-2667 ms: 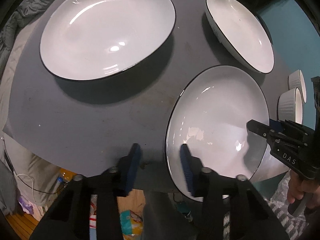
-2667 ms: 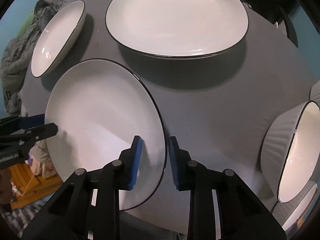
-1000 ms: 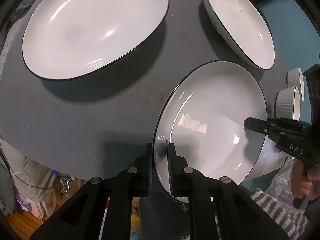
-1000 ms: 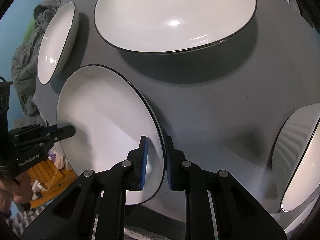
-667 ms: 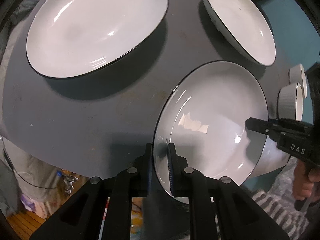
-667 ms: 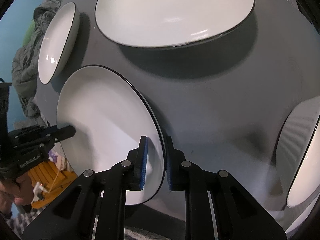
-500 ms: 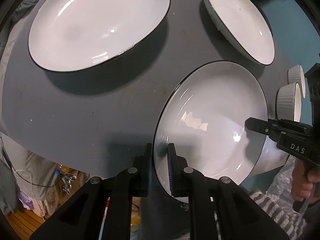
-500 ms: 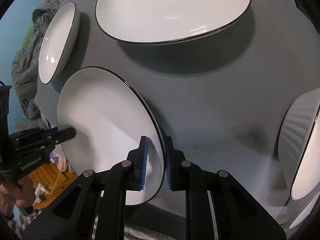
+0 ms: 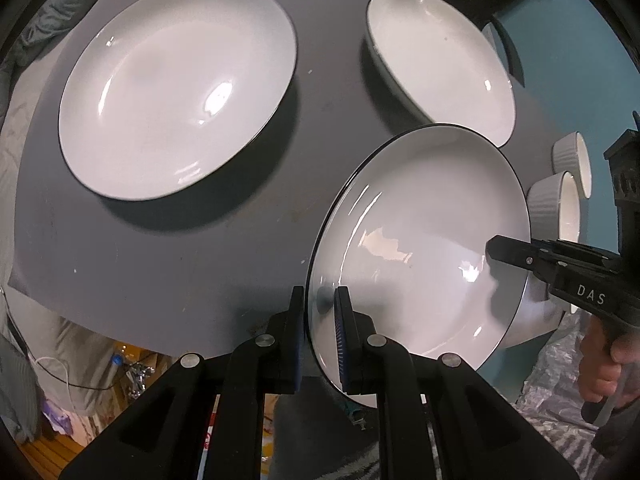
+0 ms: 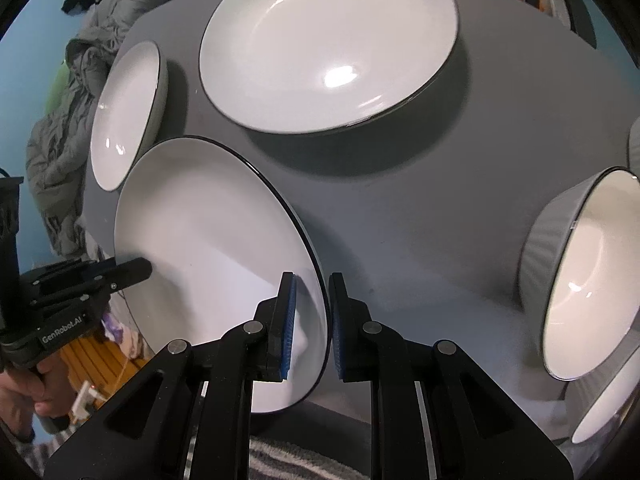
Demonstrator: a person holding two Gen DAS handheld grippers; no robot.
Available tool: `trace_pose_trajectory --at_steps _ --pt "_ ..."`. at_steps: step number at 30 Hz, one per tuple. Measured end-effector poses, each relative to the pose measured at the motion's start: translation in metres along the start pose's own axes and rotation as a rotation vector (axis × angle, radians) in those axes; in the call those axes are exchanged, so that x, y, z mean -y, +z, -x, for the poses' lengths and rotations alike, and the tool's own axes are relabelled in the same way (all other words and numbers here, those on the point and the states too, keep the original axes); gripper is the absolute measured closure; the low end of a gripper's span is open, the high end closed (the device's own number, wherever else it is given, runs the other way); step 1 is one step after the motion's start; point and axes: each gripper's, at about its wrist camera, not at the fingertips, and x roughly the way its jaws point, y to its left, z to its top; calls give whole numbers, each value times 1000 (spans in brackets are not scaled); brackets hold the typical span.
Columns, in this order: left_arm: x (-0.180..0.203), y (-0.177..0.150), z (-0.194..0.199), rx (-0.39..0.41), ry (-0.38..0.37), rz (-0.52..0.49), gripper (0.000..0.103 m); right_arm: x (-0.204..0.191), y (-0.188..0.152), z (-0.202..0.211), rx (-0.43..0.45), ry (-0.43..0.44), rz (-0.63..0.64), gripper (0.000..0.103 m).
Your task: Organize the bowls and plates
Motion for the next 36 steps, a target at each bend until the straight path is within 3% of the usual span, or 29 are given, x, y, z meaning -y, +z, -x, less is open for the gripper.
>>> trace_pose_trajectory --at_steps 20,36 --pt "14 74 32 65 -42 -10 90 13 30 37 53 -29 -21 87" --pt "41 133 13 51 -12 18 91 42 95 41 37 -26 -29 87"
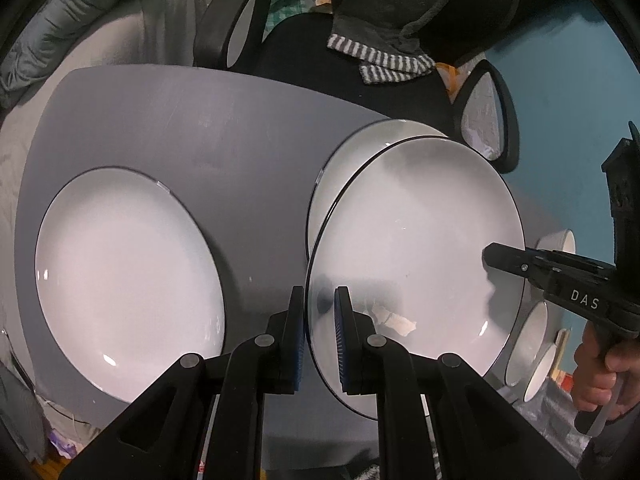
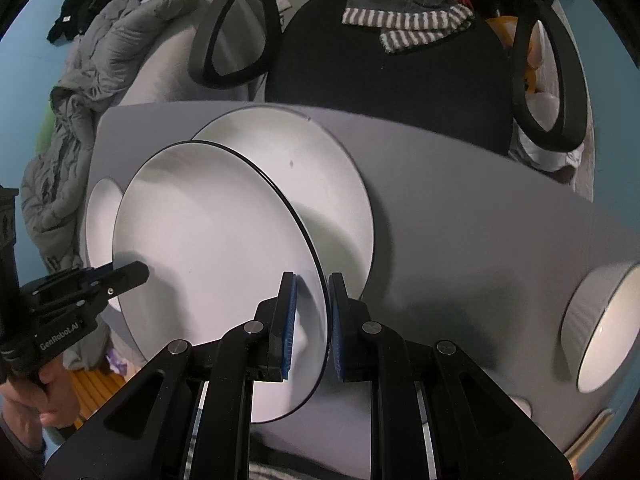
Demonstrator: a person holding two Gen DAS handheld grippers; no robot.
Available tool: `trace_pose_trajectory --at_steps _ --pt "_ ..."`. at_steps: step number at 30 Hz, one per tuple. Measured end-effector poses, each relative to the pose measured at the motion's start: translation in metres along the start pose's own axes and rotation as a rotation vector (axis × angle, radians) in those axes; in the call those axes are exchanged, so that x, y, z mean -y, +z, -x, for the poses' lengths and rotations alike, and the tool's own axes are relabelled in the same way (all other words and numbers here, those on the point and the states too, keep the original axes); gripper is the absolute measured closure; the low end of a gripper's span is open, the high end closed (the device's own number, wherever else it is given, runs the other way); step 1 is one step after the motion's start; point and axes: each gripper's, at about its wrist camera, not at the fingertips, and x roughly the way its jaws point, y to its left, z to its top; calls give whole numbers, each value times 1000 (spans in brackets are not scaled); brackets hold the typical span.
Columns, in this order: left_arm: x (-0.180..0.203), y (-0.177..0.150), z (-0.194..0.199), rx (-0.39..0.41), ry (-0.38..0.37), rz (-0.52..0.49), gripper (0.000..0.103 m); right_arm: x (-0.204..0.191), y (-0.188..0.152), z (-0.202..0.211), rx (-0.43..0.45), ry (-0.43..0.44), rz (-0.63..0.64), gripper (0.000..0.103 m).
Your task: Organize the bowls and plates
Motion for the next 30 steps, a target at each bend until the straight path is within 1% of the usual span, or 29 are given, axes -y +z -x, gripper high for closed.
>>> trace_pose_trajectory --at_steps 3,9,17,23,24,27,28,30 --pt "-1 7 -6 -13 11 10 90 4 14 -7 -22 2 1 87" --pt "0 12 -14 -31 22 21 91 6 31 -13 -42 -7 15 87" --pt "2 16 -27 -64 26 33 90 9 37 -20 -63 -14 20 87" --pt "1 21 -29 -59 35 44 90 10 39 -22 -82 -13 32 87" --pt "-1 19 -27 -56 36 42 90 10 40 -22 -86 -9 28 86" --pt "1 19 -28 -47 47 28 90 10 45 -24 -110 8 20 79" --pt "1 20 -29 -47 52 25 89 8 46 -25 -123 7 20 76" --pt "4 20 -30 -44 67 19 87 6 48 -26 -139 -5 17 72"
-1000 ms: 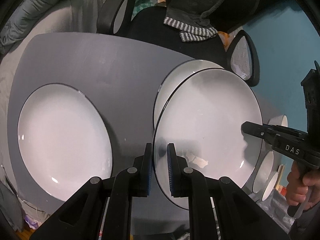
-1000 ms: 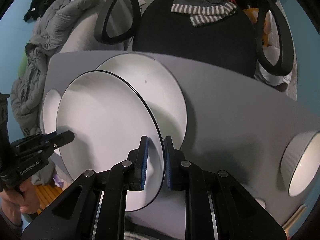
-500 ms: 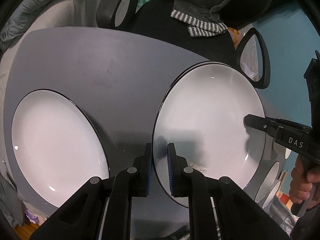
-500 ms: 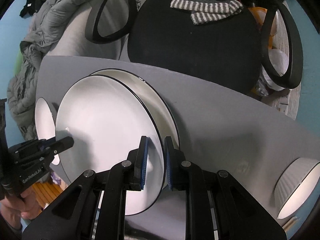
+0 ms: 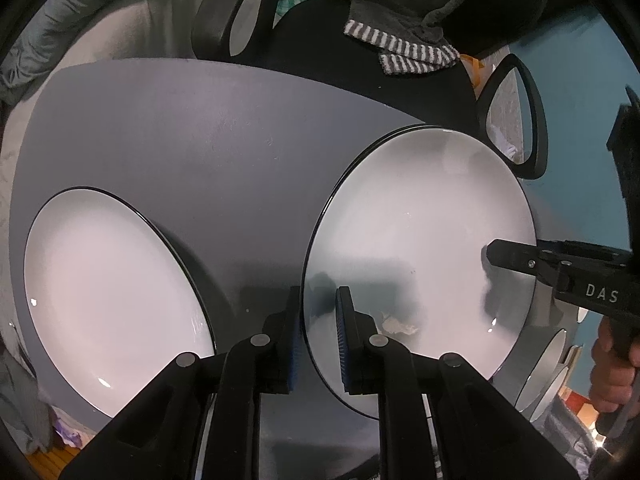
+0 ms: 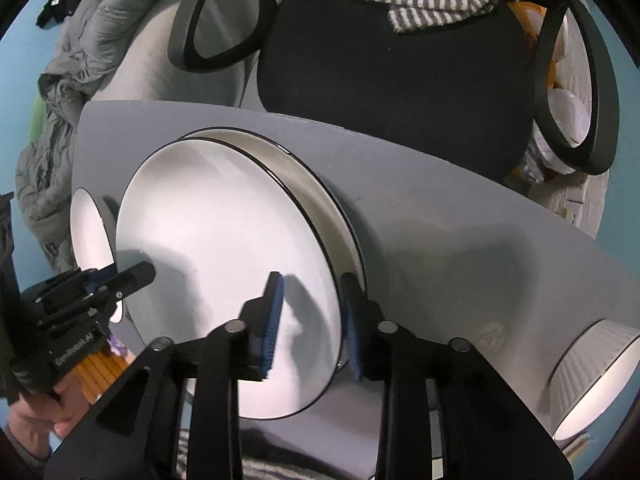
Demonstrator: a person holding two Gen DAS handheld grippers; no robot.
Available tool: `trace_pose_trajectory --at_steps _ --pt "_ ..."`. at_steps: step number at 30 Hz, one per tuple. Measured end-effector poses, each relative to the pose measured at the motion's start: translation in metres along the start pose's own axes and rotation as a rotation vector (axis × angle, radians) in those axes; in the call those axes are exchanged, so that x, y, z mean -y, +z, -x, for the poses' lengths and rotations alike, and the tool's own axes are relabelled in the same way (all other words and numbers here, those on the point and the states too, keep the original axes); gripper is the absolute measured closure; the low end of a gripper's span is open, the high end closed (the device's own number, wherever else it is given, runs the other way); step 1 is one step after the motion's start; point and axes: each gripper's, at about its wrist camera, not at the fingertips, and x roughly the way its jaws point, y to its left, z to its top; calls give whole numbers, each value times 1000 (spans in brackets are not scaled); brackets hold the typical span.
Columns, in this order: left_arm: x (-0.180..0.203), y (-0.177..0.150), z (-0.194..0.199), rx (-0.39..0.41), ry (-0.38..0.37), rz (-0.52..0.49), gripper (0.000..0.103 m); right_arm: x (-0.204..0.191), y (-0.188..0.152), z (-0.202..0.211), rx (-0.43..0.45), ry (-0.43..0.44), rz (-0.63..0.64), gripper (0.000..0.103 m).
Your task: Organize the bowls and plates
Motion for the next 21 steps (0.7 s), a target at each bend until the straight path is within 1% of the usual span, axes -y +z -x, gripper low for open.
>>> trace_pose_trajectory --at_steps 3,5,7,10,15,21 --pt "3 -1 -1 3 27 2 85 -6 2 -1 -16 -39 12 70" --pt "3 -3 -1 -1 28 10 84 -11 2 -2 -24 -56 28 66" --pt "5 -4 -2 3 31 10 77 -17 2 -3 -34 -77 53 59" --pt "7 -8 -1 12 39 4 77 -22 1 -3 -46 -118 78 58" --pt "7 -13 1 12 26 10 76 -30 3 -3 -63 -170 110 57" --pt "4 -19 8 30 12 31 76 -33 4 -2 -71 -213 135 57"
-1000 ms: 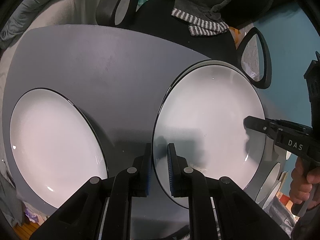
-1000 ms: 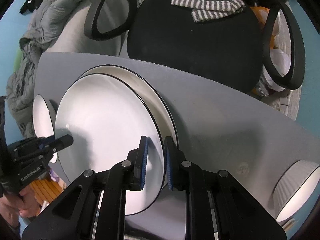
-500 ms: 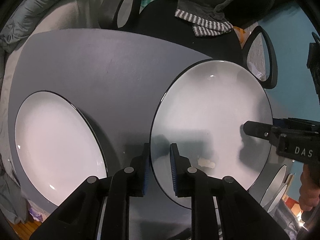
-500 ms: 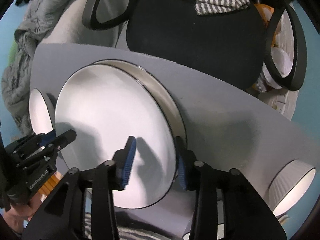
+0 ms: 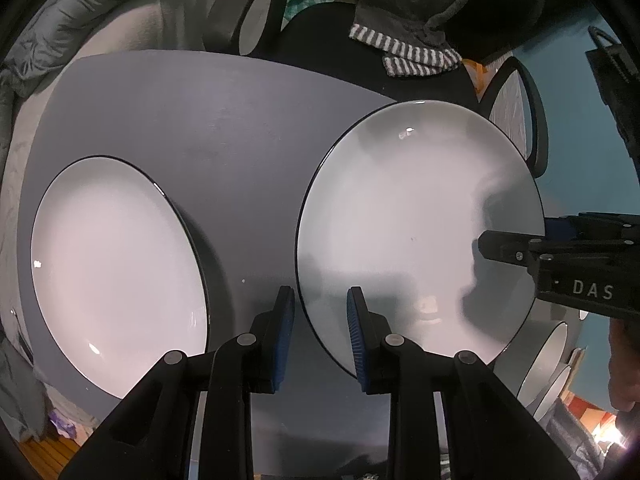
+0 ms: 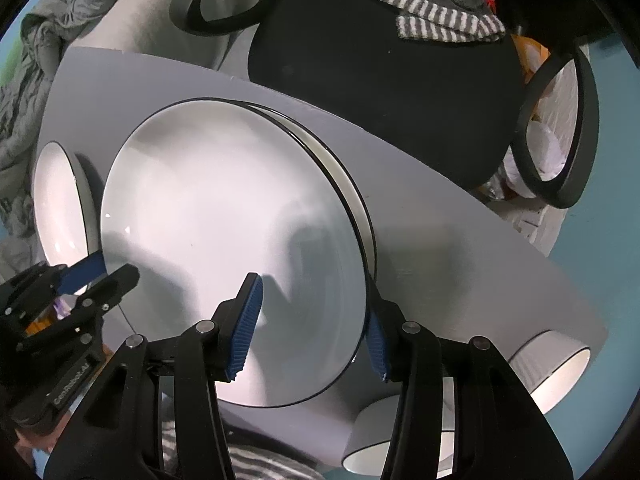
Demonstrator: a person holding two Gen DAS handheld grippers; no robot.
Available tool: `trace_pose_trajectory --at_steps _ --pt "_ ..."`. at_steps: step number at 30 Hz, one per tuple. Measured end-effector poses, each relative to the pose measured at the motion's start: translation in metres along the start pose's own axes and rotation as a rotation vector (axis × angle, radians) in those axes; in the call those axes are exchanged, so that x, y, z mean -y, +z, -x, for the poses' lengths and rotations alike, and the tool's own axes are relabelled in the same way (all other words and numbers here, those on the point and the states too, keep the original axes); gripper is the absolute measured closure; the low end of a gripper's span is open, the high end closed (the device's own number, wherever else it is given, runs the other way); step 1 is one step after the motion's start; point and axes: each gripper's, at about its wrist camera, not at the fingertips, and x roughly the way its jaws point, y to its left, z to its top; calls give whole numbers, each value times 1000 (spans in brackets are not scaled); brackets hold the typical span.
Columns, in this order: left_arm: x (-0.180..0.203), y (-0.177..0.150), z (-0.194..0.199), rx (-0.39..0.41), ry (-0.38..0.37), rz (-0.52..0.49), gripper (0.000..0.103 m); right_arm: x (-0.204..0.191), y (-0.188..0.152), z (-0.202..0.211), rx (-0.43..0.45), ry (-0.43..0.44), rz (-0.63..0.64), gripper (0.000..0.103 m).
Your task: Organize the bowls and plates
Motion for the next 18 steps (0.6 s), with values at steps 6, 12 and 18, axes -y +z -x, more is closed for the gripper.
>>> trace_pose_trajectory --at_steps 6,12,18 --pt "-1 -4 1 6 -4 11 76 -5 -2 2 4 -55 16 56" --pt "-5 -9 6 6 -32 38 76 -7 -5 1 14 -106 50 46" --pt "-10 -15 16 21 -42 50 76 -6 -11 4 38 -140 60 46"
